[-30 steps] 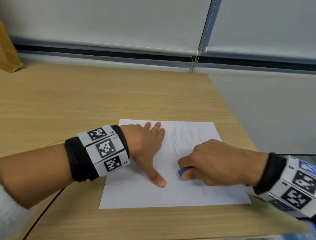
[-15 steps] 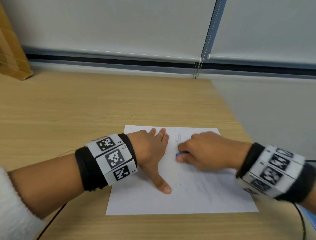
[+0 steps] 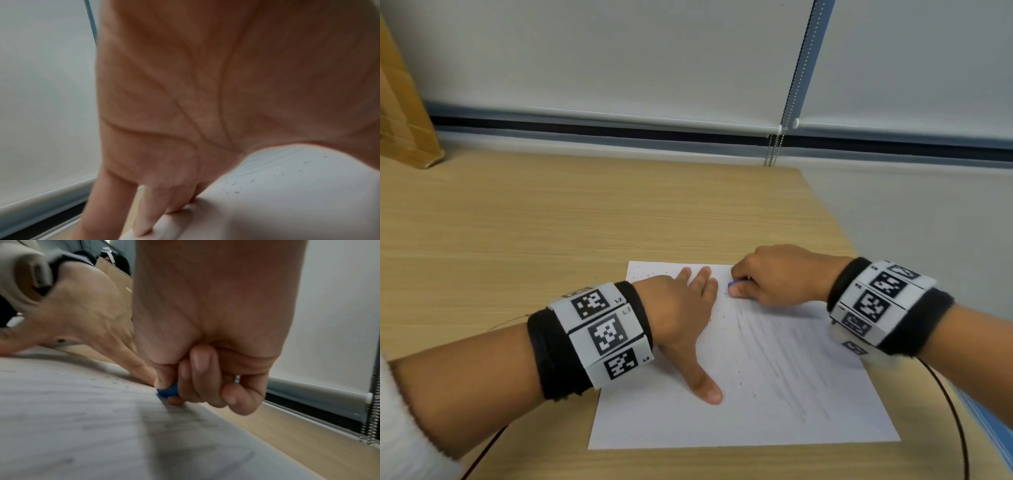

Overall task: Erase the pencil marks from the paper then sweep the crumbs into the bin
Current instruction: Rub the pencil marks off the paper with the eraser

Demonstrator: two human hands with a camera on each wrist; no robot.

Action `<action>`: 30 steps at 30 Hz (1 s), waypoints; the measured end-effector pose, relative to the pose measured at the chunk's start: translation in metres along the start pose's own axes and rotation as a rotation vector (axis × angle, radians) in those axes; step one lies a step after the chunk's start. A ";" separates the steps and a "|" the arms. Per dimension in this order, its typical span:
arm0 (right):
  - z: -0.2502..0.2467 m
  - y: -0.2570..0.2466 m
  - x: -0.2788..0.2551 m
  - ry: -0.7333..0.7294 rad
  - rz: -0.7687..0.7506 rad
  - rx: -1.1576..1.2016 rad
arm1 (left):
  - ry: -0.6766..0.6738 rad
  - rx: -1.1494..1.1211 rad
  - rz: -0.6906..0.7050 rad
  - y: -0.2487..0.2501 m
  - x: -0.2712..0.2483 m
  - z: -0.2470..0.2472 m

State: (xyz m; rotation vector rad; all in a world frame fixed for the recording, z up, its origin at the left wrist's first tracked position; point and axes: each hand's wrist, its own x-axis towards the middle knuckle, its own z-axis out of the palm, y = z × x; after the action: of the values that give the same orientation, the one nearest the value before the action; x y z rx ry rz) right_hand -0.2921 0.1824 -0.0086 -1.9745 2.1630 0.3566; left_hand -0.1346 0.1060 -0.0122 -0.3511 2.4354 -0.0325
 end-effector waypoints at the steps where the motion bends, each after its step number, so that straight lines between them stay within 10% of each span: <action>1: 0.000 0.003 0.003 0.017 0.016 0.017 | 0.001 -0.005 0.002 0.000 0.000 0.000; 17: 0.004 0.001 -0.010 -0.150 -0.079 0.061 | -0.006 -0.009 0.014 0.000 -0.002 -0.002; 30: 0.002 0.020 0.008 0.056 0.080 0.018 | 0.004 0.002 0.014 -0.001 0.000 0.000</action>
State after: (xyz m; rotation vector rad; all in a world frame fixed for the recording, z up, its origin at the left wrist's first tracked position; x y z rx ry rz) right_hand -0.3128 0.1771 -0.0121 -1.9143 2.2765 0.2969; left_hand -0.1346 0.1052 -0.0122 -0.3335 2.4414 -0.0295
